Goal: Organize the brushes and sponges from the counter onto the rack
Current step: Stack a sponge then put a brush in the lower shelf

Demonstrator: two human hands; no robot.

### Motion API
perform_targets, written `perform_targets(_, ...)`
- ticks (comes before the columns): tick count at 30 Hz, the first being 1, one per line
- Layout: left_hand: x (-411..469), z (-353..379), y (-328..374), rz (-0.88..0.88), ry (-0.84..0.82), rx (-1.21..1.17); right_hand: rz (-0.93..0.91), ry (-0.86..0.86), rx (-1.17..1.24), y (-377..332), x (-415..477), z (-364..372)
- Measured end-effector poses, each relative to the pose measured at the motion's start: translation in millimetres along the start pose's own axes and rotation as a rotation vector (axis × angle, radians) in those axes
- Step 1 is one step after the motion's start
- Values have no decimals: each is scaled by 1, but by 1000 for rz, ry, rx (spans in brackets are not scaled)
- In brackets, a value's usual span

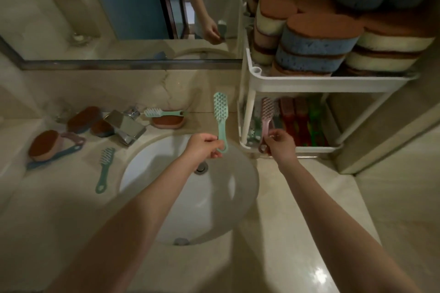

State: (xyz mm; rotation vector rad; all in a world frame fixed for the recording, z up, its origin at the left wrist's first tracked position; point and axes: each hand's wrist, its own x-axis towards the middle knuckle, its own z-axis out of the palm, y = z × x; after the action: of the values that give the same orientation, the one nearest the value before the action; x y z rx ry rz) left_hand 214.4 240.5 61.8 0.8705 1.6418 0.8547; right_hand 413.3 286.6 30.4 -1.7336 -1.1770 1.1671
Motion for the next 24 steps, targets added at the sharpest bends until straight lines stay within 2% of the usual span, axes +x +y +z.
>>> perform_targets(6,4,-4,2,-7,37,25,68,-81,-167,-9,64,31)
perform_targets(13,-3,-6,-5,-1,54,18,97,-71,-353,13,91,56)
perform_targets(20,-8,-8,-11,-3,42,3,110,-102,-341,28,106,58)
perform_targets(24,-15,-6,-16,-10,21,25,36,-68,-273,3,69,42)
